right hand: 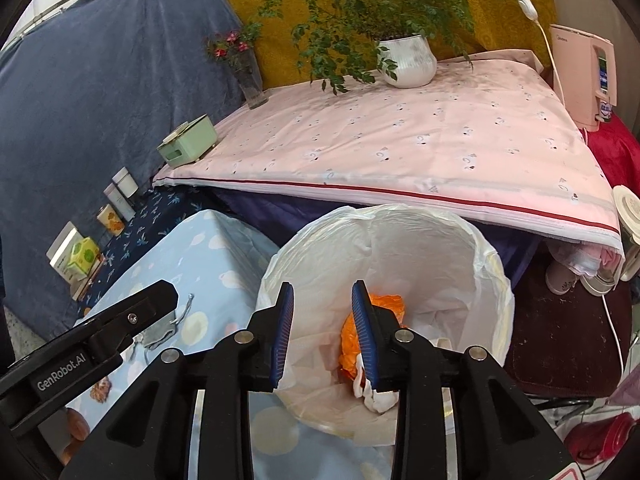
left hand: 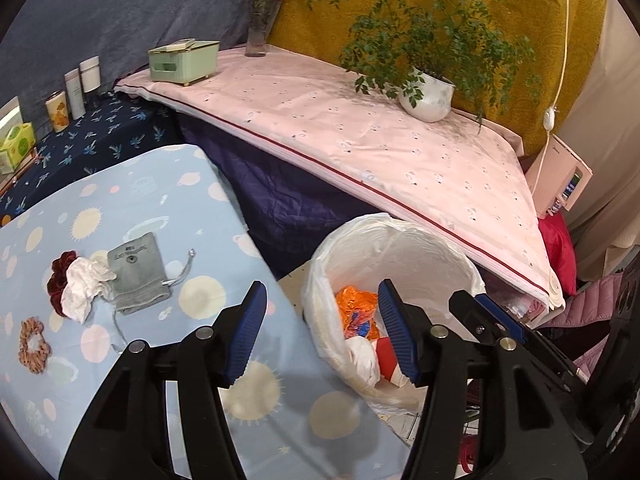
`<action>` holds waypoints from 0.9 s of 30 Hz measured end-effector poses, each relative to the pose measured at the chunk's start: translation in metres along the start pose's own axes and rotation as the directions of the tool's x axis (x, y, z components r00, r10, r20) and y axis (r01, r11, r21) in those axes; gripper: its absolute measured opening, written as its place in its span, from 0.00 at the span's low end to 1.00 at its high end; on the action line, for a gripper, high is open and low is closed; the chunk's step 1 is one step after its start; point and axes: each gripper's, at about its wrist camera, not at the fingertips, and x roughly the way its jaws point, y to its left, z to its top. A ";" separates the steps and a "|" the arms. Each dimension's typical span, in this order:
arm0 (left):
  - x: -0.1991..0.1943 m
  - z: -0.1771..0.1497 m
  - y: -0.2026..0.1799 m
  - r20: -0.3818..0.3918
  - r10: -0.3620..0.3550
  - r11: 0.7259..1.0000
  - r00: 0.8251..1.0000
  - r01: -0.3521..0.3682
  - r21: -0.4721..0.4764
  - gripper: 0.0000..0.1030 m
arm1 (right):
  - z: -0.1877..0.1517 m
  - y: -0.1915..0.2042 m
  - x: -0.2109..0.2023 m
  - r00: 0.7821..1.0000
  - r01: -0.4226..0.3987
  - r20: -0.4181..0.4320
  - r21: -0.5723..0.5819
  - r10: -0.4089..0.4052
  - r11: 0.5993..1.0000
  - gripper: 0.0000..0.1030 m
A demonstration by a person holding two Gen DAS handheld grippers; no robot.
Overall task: Collect trash
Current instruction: 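Carry the orange bag and tissues to the bin and open both tools, then move both tools back over the table toward the scrunchies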
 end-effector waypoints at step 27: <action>-0.049 -0.024 0.129 0.026 0.147 0.966 0.989 -0.138 -0.217 0.53 | -0.031 0.127 0.005 0.990 -0.131 -0.070 -0.205 0.119 0.970 0.30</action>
